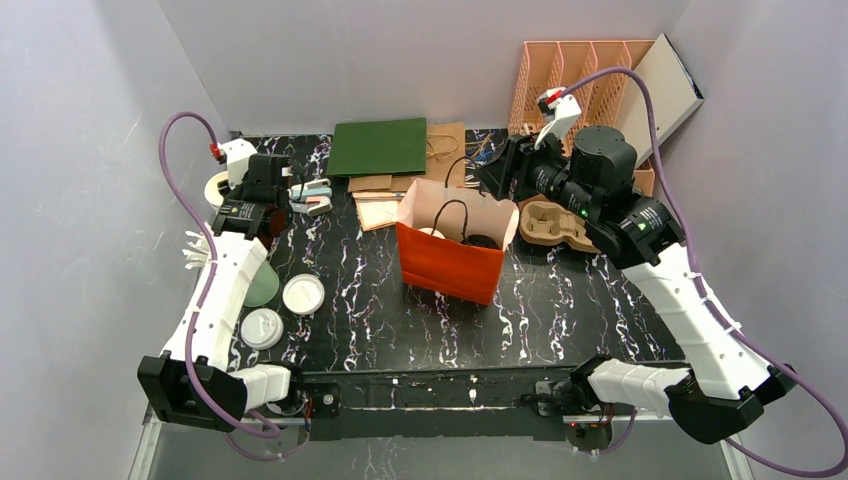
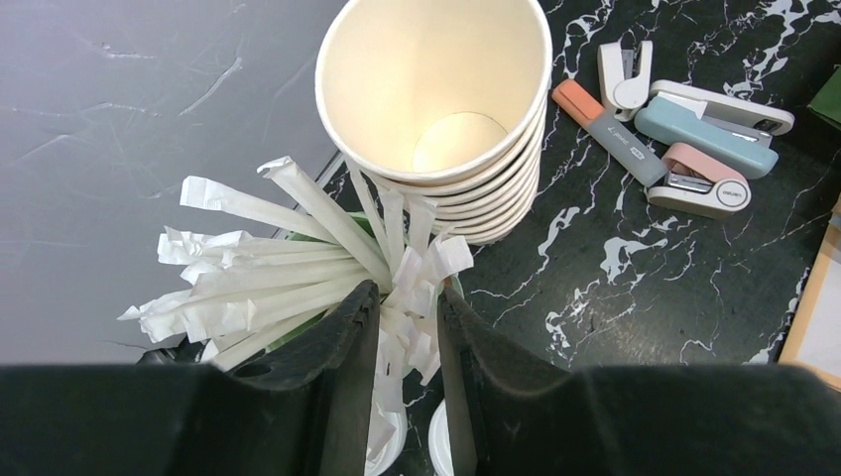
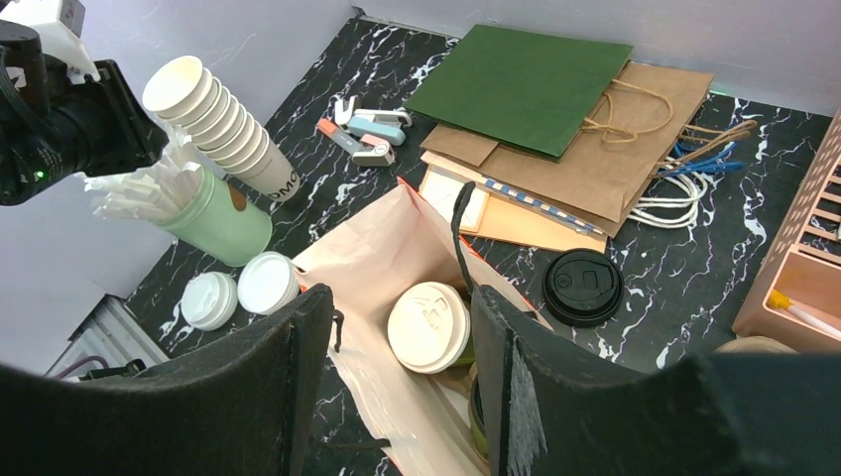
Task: Pack the takeout coffee
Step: Pick up the straw from the storage cup.
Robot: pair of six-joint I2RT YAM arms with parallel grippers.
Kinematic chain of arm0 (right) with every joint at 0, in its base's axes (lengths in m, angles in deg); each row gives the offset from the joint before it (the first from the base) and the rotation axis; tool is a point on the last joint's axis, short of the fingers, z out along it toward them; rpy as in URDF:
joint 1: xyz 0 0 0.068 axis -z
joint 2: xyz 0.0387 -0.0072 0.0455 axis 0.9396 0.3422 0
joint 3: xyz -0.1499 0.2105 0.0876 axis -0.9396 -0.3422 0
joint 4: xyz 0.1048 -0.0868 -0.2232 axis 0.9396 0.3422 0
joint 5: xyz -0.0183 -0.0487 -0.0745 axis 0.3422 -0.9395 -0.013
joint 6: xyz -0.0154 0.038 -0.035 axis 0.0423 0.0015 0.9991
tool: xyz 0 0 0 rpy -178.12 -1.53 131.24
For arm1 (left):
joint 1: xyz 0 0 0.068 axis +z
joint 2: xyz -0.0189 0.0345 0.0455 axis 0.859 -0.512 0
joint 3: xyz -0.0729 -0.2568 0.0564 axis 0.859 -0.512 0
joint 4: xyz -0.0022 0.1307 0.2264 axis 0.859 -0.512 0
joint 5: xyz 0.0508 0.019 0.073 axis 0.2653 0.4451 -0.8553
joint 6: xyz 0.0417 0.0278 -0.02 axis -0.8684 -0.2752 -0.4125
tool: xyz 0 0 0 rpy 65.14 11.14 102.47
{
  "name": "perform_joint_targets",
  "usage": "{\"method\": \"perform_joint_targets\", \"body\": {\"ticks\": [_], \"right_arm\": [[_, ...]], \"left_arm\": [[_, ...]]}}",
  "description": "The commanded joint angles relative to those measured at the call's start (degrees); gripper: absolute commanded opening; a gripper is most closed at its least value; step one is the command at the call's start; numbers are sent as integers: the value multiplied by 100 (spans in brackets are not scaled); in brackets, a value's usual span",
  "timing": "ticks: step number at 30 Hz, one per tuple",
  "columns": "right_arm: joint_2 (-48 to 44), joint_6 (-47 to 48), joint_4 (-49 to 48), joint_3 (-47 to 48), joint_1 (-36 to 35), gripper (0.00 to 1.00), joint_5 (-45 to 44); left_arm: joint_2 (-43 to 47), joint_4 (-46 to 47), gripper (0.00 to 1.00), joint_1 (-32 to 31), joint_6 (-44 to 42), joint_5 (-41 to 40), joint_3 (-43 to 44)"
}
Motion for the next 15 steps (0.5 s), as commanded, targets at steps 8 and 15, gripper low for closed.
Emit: {"method": "perform_joint_targets", "body": {"ticks": [8,15], "right_arm": [[-92,55,-270,-41,11,62,-76],[-112,71,-286,-84,5,62,-76]], "left_arm": [[55,263,27,276,-95,-148,-161],[-32,416,27,382,-104,36,-323]]}}
